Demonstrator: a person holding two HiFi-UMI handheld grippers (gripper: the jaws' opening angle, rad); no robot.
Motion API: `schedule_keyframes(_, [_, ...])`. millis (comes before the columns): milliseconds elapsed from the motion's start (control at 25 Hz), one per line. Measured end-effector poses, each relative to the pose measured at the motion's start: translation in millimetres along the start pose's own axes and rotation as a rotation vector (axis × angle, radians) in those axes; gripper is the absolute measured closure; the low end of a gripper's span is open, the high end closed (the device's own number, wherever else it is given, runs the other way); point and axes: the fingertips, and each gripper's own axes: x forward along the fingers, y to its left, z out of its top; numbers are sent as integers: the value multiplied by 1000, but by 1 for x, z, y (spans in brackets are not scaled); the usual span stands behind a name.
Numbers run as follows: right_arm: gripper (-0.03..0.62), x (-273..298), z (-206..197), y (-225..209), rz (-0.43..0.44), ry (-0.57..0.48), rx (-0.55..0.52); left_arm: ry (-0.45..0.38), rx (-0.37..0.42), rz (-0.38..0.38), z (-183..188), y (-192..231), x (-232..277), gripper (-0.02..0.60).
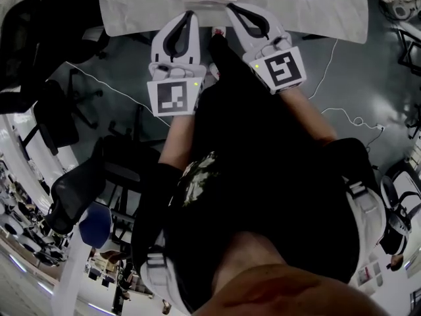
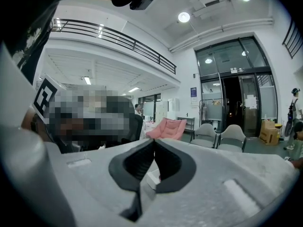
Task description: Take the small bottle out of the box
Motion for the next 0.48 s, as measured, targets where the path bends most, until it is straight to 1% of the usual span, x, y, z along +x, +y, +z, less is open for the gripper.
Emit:
schedule_keyframes(80, [597,12,-6,-12,-6,17,0,10,4,-10,-3,7,14,569])
schedule_keyframes(240, [595,34,-5,-38,-13,12,-1,36,-7,-15,-5,23,38,569])
schedule_keyframes(360, [595,53,-8,-51,-13,15,-25,63,-11,-33,-12,38,59,569])
schedule_keyframes(480, [595,77,-24,-66,-7,42,-40,87,-12,-33,-28,60,86,569])
